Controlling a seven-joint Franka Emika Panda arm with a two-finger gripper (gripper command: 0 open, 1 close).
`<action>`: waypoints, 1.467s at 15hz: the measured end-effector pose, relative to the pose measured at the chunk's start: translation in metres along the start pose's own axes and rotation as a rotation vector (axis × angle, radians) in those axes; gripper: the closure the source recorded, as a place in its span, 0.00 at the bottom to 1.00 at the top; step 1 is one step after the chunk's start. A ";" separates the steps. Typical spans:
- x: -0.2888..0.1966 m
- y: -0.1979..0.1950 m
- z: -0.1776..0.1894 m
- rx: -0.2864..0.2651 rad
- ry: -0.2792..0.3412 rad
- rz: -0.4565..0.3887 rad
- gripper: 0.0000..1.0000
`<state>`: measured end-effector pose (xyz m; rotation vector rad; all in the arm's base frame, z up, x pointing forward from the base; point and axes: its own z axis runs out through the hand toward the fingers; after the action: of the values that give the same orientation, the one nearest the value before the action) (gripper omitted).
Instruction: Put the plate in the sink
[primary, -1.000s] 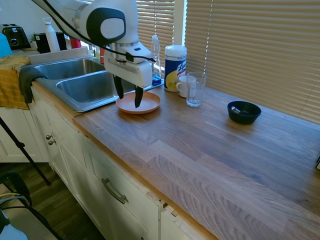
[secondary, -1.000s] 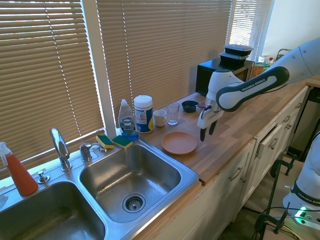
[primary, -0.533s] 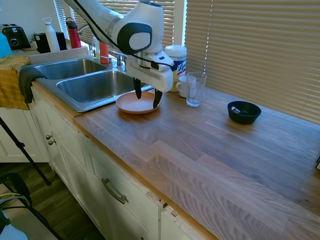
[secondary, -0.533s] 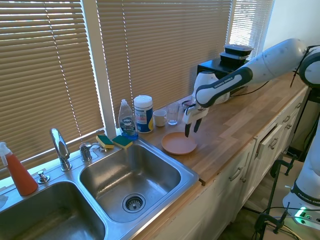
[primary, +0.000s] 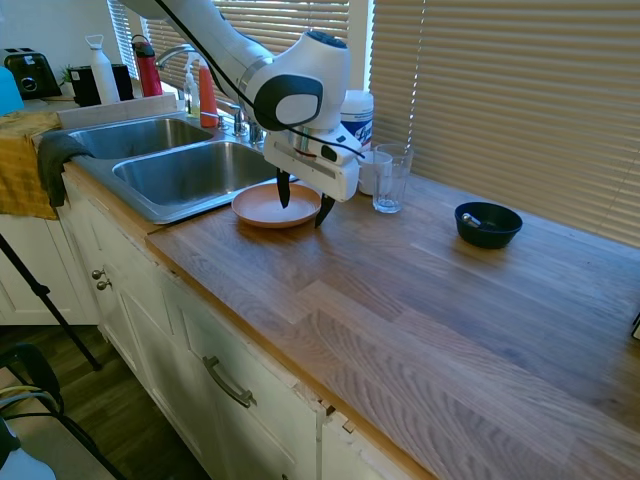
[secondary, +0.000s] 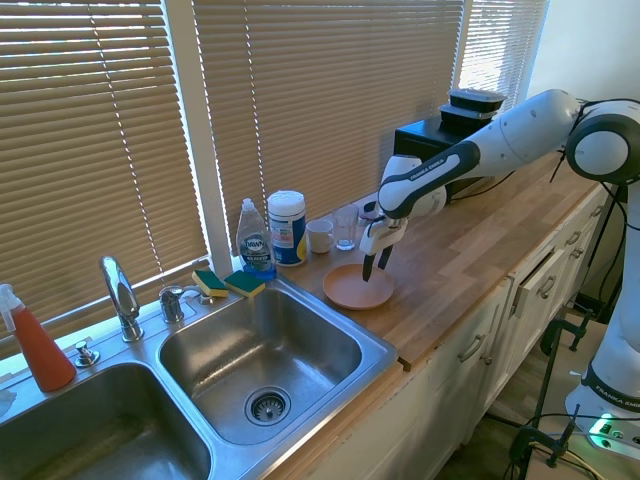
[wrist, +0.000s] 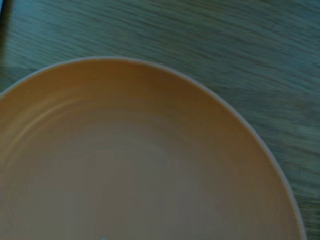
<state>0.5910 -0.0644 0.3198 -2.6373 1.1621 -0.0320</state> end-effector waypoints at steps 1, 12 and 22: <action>0.000 -0.001 0.000 0.001 -0.006 -0.004 1.00; 0.002 -0.010 0.007 0.012 -0.056 0.002 1.00; 0.011 -0.010 0.013 0.046 -0.097 0.011 1.00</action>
<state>0.6070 -0.0629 0.3087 -2.5615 1.1306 0.0693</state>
